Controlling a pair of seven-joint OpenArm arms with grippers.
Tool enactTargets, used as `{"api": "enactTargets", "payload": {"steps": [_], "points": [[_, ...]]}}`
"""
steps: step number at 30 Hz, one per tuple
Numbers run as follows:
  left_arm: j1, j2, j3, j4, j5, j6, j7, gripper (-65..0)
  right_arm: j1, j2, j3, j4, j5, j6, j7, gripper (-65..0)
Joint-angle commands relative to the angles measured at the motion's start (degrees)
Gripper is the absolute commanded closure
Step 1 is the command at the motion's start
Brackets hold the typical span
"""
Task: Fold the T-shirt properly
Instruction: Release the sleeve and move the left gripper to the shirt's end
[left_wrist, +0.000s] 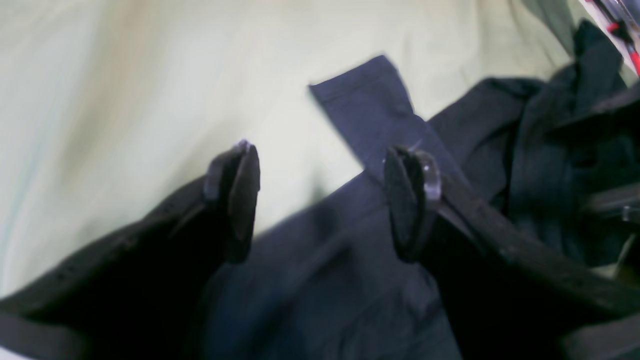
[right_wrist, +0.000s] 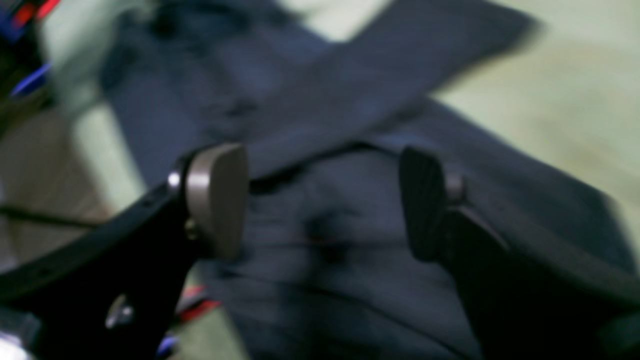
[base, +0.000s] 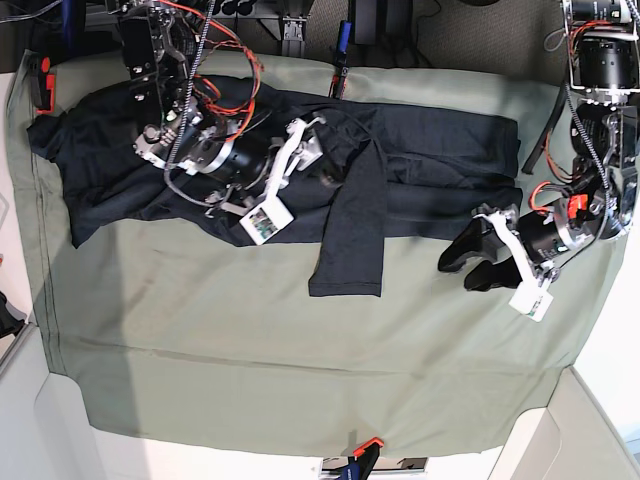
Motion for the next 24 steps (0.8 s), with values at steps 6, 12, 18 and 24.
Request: {"api": "enactTargets", "payload": {"steps": [6,12,18,24], "points": [[-9.88,7.52,10.49,-11.26,15.15,0.28,-7.63,-41.7,0.59,0.02,14.23,1.07,1.31,-0.22,0.63,-45.3],[-17.05,12.2,12.7,-25.68,22.56,2.64,-10.21,-41.7,-1.31,3.21,21.51,1.07,6.67,-0.15,0.11,-45.3],[-17.86,12.39,12.72,-27.87,22.21,2.64,-10.16,-41.6,-2.25,6.62,21.66,1.07,7.43,-0.17,0.22,-45.3],[-16.81,14.88,12.72,-27.8,20.79,-0.3,-6.75,-30.9,-2.23,6.64,21.66,1.07,7.69,-0.2,0.31,-45.3]]}}
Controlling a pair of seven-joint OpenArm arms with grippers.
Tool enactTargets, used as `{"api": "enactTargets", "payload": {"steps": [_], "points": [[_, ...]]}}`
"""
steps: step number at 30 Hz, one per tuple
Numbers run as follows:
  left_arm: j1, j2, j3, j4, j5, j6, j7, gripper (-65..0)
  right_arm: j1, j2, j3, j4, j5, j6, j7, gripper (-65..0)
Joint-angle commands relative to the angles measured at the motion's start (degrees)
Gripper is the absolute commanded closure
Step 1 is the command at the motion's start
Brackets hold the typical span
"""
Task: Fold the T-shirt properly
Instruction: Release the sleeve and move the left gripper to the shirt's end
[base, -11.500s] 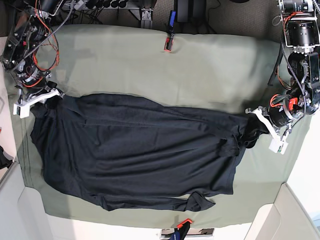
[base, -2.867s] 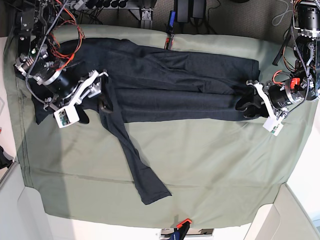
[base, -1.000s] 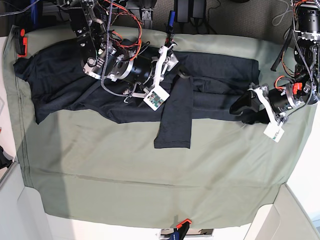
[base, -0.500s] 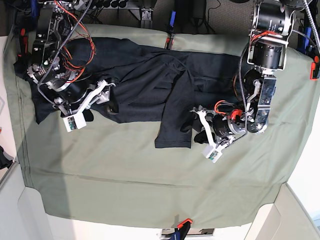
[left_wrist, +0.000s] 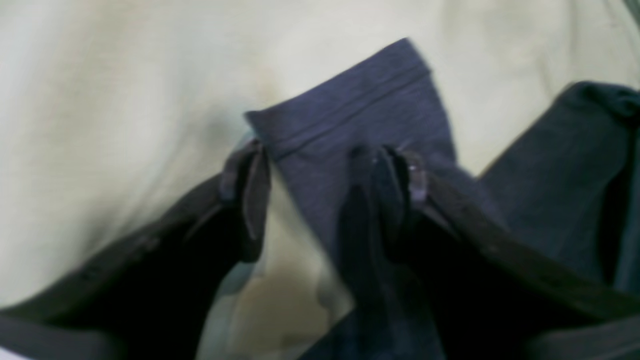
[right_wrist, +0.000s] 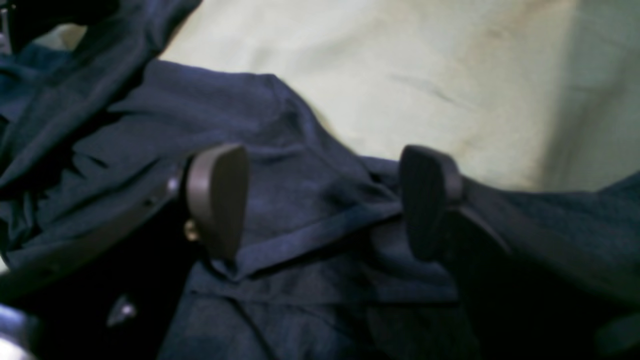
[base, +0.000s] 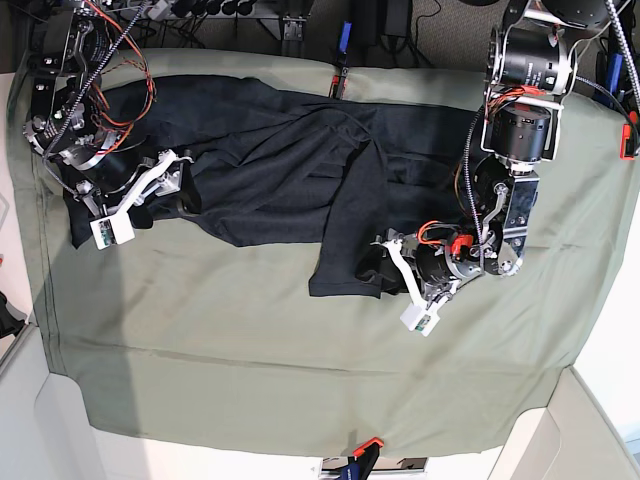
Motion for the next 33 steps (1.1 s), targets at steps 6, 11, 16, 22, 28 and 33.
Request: {"api": "enactTargets", "payload": {"steps": [6,11,16,22,28,33], "points": [[-1.09,1.05,0.0,0.72,-0.09,-0.69,0.92,-17.3,0.61,0.28,0.11,1.03,1.05,0.02,1.29,-45.3],[-1.27,-0.83,-0.07,4.02,-0.48,-0.69,1.46,0.0,0.61,0.28,0.11,1.03,1.07,0.02,1.29,-45.3],[-1.18,-5.97,-0.04,14.69,-9.44,-0.69,10.12,0.0,0.61,0.28,0.11,1.03,1.05,0.02,1.29,-45.3],[3.65,-14.6,-0.04,25.81,-21.03,-0.69,17.33,0.0,0.59,0.31,0.13,0.98,0.74,0.02,1.29,-45.3],[14.6,-21.68,-0.09,38.45,-21.14,-0.69,18.78,0.0,0.61,0.31,0.11,0.96,-0.07,0.02,1.86,-45.3],[24.39,-23.63,-4.2,45.92,-19.93,-0.69,18.75,0.0,0.61,0.31,0.13,0.92,-0.5,0.0,1.92,-45.3]]}}
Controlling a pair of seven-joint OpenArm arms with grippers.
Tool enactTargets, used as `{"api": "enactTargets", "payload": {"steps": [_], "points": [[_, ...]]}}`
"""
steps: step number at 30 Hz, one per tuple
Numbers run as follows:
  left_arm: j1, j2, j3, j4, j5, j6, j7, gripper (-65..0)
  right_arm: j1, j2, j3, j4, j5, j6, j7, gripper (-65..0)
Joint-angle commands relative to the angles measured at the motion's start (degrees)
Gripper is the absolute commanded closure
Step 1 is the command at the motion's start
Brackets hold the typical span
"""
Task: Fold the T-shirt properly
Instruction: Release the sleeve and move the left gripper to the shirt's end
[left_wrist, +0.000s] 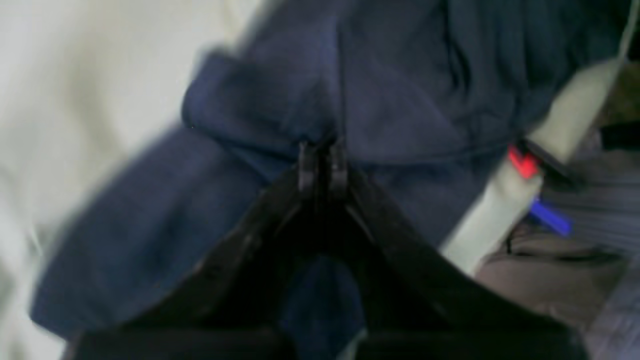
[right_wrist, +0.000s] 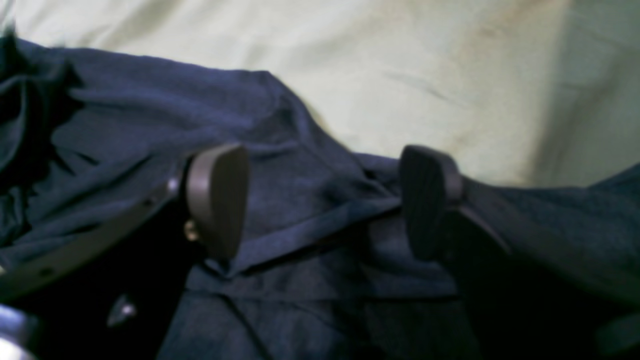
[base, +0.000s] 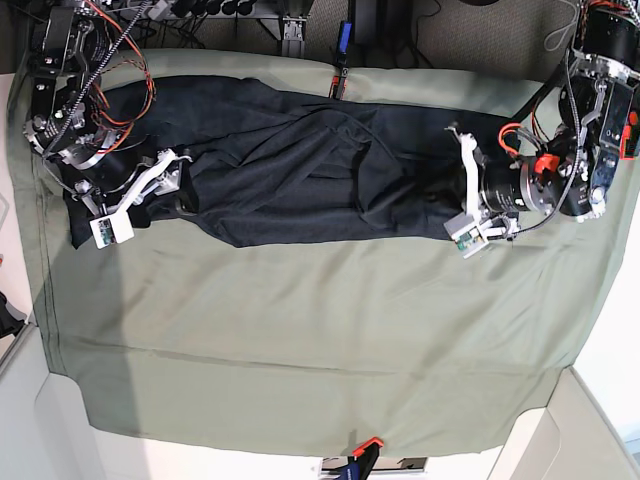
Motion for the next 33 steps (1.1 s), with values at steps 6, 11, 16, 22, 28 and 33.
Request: {"api": "enactTargets", "payload": {"steps": [6,11,16,22,28,33], "points": [[3.41,-0.83,-10.99,0.9,-0.24,-0.25,-1.6,0.0,0.72,0.31,0.15,0.85,0.98,0.0,1.49,-45.3],[7.56,-0.83,-16.11,-0.17,-0.83,-0.25,-1.7,-21.8,0.74,0.31,0.15,0.81,1.07,0.0,1.51,-45.3],[11.56,-0.81,-16.55,-1.73,0.74,-0.25,-2.73,-35.0,0.72,0.31,0.15,0.33,1.03,0.0,1.51,-45.3],[13.27,2.4,-27.82,-1.81,-2.27,-0.25,-8.22,-35.0,0.59,0.31,0.15,-0.17,1.05,0.02,1.51,-45.3],[13.29,7.08,-37.86,-4.37,-7.56,-0.25,-8.0,-36.3,0.59,0.31,0.15,-0.2,1.2,0.02,1.51,-45.3],[12.04,7.96,-36.13,-14.6,-8.76,-0.25,-8.7,-43.5,0.46,0.28,0.15,-0.2,1.2,0.02,1.49,-45.3]]}}
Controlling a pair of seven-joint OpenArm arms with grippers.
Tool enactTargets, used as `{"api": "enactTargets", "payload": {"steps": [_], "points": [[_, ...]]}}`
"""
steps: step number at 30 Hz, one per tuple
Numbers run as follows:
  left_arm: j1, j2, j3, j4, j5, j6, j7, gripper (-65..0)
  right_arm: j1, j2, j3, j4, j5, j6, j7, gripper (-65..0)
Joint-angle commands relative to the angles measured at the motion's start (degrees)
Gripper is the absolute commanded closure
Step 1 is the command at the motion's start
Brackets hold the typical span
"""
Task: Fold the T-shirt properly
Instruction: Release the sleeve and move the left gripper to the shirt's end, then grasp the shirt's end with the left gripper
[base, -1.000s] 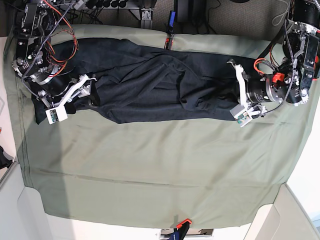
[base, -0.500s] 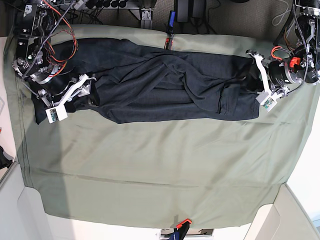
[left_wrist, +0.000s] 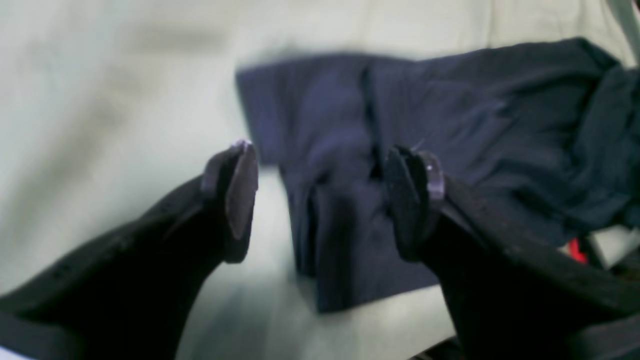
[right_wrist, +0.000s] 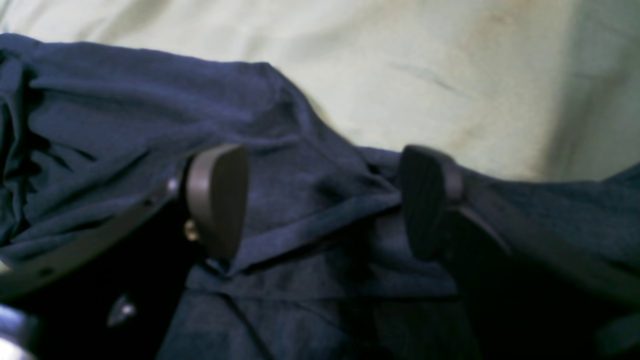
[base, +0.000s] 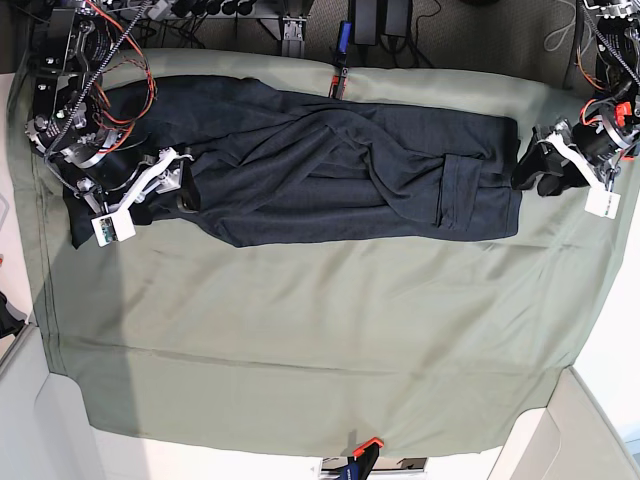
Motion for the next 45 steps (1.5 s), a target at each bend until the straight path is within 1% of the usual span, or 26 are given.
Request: {"api": "enactTargets", "payload": {"steps": [1,3,7,9,12,16,21,27,29,34,37,38,39,40,41,42,43,45], "points": [[-1.49,-1.27,-0.33,-1.44,-1.68,-0.36,-1.57,-43.5,0.52,0.31,0.15,0.83,0.9,0.02,1.27,-45.3],[-3.52,-1.33,-0.33,-6.14,-3.61,-0.36,-1.18,-43.5,0.52,0.28,0.15,0.83,0.9,0.02,1.27,-45.3],[-7.1,-1.31,-0.28,-13.16,-9.68,-0.36,3.43,-43.5,0.5,0.28,0.15,0.83,0.9,0.0,1.07,-45.3],[-7.45,-1.27,-0.28,-15.39,-12.59,-0.36,4.76,-43.5,0.5,0.28,0.15,0.83,0.9,0.0,1.05,-45.3],[-7.41,-0.7,-0.28,-17.64,-13.68,-0.36,5.73,-43.5,0.52,0.28,0.15,0.83,0.87,0.0,1.07,-45.3],[-7.39,1.01,-0.22,-18.43,-13.86,-0.36,6.67,-43.5,0.52,0.28,0.15,0.83,0.92,0.0,1.07,-45.3],[-6.93,1.55,1.77,-17.9,-17.29,-0.36,9.25,-43.5,0.52,0.28,0.15,0.81,2.19,0.02,1.09,-45.3],[-6.95,2.03,6.49,-15.76,-16.48,-0.36,9.16,-43.5,0.52,0.28,0.15,0.81,2.16,0.0,1.09,-45.3],[-6.93,3.02,7.58,-14.45,-14.03,-0.36,8.68,-43.5,0.52,0.26,0.15,0.81,2.19,0.0,1.11,-45.3],[-6.97,4.85,9.92,-12.2,-6.64,-0.36,3.32,-43.4,0.52,0.28,0.15,0.81,2.16,0.02,1.11,-45.3],[-6.97,6.25,10.49,-11.82,-1.97,-0.36,1.16,-43.4,0.52,0.28,0.15,0.81,2.14,0.0,1.09,-45.3],[-6.97,6.69,10.71,-11.82,0.22,-0.36,0.02,-42.2,0.52,0.28,0.15,0.81,2.14,0.0,1.09,-45.3],[-6.97,7.15,10.75,-11.82,2.56,-0.36,-0.98,-37.2,0.52,0.28,0.15,0.81,2.16,0.02,1.11,-45.3],[-6.97,7.56,10.75,-11.82,4.76,-0.36,-1.9,-27.9,0.52,0.28,0.15,0.81,2.16,0.0,1.14,-45.3],[-6.97,7.93,10.75,-11.82,6.58,-0.36,-2.6,-16.7,0.52,0.28,0.15,0.81,2.16,0.02,1.22,-45.3],[-6.95,8.09,10.75,-11.82,7.58,-0.36,-3.1,-7.0,0.52,0.28,0.15,0.81,2.16,0.02,1.31,-45.3],[-6.97,8.11,10.75,-11.82,7.89,-0.36,-3.28,0.0,0.52,0.28,0.15,0.81,2.16,0.02,1.31,-45.3],[-6.97,7.89,10.69,-11.78,8.39,-0.36,-3.28,0.0,0.52,0.28,0.15,0.81,2.16,0.02,1.31,-45.3]]}}
